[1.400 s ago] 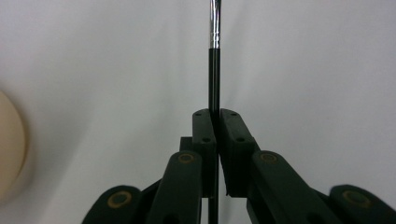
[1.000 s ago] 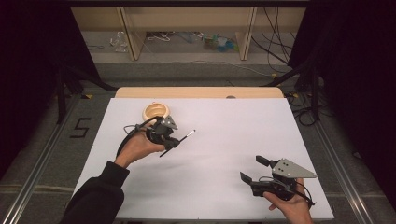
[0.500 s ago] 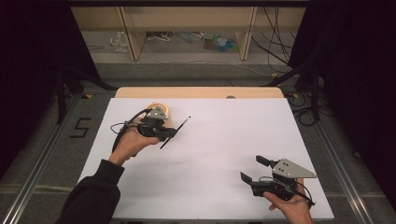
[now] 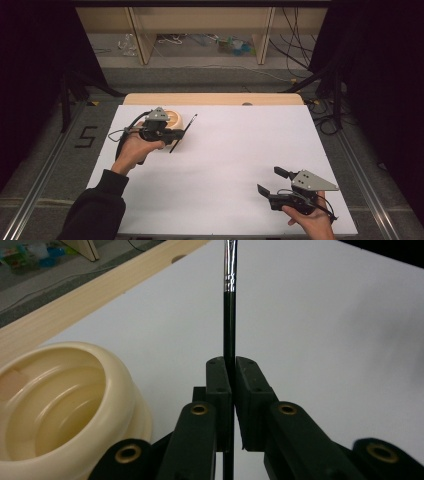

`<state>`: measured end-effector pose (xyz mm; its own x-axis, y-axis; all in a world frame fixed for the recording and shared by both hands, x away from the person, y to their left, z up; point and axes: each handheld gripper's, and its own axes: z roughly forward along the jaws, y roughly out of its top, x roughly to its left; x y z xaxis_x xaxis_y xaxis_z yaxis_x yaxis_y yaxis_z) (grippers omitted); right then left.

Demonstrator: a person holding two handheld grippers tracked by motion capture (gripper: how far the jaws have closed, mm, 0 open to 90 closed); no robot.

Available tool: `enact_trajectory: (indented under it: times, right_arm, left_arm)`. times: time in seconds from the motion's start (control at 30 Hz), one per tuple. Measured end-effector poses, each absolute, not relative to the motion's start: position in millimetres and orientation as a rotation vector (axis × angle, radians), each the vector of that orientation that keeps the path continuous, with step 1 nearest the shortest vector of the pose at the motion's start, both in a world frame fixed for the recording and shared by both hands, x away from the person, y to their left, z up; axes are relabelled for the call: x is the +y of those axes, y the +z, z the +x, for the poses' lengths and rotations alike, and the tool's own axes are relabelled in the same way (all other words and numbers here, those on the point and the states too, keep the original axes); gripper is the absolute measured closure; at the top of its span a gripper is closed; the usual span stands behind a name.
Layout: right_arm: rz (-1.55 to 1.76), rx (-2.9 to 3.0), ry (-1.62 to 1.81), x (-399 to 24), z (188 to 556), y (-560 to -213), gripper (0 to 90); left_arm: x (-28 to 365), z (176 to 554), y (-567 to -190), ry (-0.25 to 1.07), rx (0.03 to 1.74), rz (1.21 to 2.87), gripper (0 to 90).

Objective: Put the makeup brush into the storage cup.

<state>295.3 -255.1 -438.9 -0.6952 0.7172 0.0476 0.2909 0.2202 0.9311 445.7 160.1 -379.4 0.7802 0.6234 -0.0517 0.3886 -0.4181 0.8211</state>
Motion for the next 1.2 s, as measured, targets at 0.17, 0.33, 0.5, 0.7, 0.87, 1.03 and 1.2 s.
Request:
enact_trajectory:
  times: [0.17, 0.33, 0.5, 0.7, 0.87, 1.03, 1.2]
  right_arm:
    - [0.934, 2.106, 1.472, -255, 295, -439, 18.9]
    - [0.932, 2.105, 1.475, -255, 295, -439, 18.9]
    - [0.934, 2.098, 1.499, -254, 296, -441, 18.8]
    - [0.946, 2.109, 1.478, -255, 296, -440, 18.8]
    - [0.943, 2.106, 1.489, -254, 296, -441, 18.8]
    - [0.941, 2.101, 1.501, -254, 297, -441, 18.8]
    - [0.939, 2.106, 1.491, -255, 296, -440, 18.8]
  left_arm:
    - [166, 447, -376, 0.375, 0.8, 1.982, 85.2]
    - [175, 449, -373, 0.403, 0.849, 1.917, 85.2]
    - [182, 450, -368, 0.441, 0.877, 1.864, 85.2]
    - [188, 451, -369, 0.472, 0.895, 1.786, 85.2]
    - [195, 455, -373, 0.481, 0.92, 1.752, 85.2]
    - [198, 456, -374, 0.5, 0.942, 1.715, 85.2]
    - [199, 457, -375, 0.506, 0.939, 1.707, 85.3]
